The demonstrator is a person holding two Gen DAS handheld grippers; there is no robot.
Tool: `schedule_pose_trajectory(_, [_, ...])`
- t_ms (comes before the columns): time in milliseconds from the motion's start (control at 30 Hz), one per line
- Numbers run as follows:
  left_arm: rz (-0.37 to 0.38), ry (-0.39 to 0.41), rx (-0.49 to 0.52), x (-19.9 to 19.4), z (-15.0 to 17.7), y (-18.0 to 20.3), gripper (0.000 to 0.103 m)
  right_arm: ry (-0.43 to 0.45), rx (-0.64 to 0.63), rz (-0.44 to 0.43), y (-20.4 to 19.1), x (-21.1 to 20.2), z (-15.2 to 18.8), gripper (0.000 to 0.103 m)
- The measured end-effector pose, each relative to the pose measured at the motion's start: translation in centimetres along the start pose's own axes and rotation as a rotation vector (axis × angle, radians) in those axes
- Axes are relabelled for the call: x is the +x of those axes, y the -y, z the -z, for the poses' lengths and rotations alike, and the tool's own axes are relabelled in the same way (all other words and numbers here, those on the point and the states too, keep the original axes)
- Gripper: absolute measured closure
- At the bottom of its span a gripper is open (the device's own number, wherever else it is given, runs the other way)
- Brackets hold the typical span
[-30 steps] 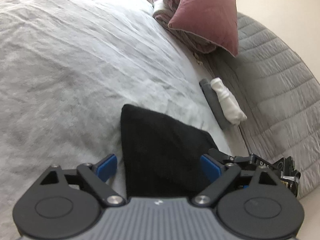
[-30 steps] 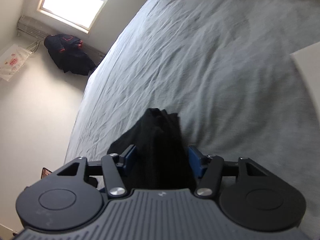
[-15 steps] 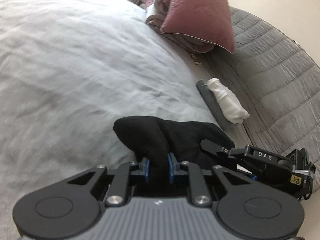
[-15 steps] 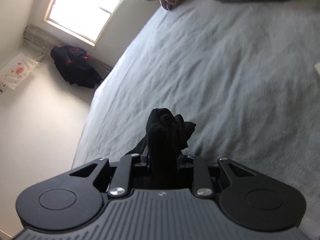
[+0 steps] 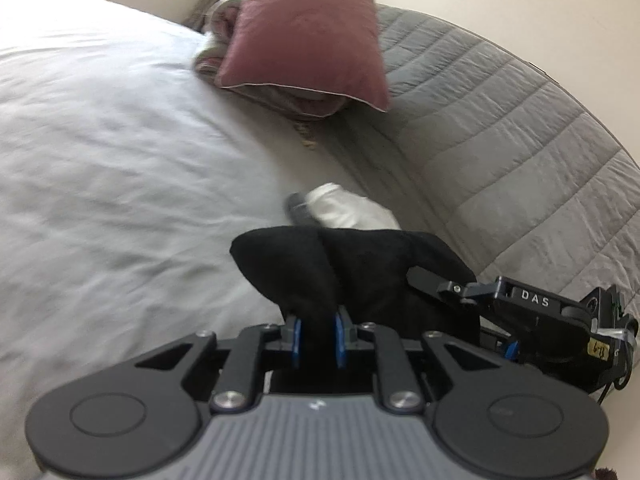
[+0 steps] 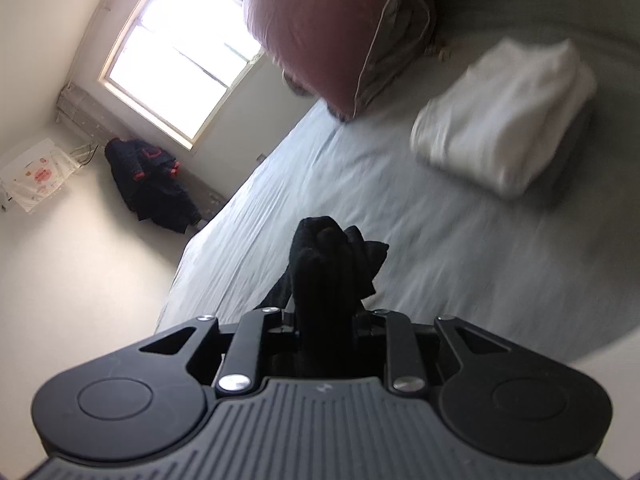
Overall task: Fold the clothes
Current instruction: 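Grasp the black bundle with both grippers and lift it off the bed, then carry the black bundle with both grippers onto the white and grey clothes stack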
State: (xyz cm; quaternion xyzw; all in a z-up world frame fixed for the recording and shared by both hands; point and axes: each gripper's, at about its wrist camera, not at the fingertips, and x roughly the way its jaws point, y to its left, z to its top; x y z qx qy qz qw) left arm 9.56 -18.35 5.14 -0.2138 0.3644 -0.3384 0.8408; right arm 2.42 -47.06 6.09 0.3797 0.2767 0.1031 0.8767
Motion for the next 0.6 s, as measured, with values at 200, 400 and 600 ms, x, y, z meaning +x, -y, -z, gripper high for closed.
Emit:
schedule_pose_trajectory(200, [0.048,0.012,0.022,4.9,-2.0,3.5,0.088,0.055,-0.021,0.049,2.5,-0.7,-5.1,0.078])
schedule_pose_trajectory(400, [0.075,0.025,0.006,9.6,-3.9,5.9,0.088,0.109,-0.038,0.093,4.3,-1.1,-9.8,0.078])
schedule_pose_trajectory(600, [0.097,0.039,-0.011,14.2,-5.8,8.0,0.088,0.119,-0.099,0.146,5.5,0.3,-14.1,0.078])
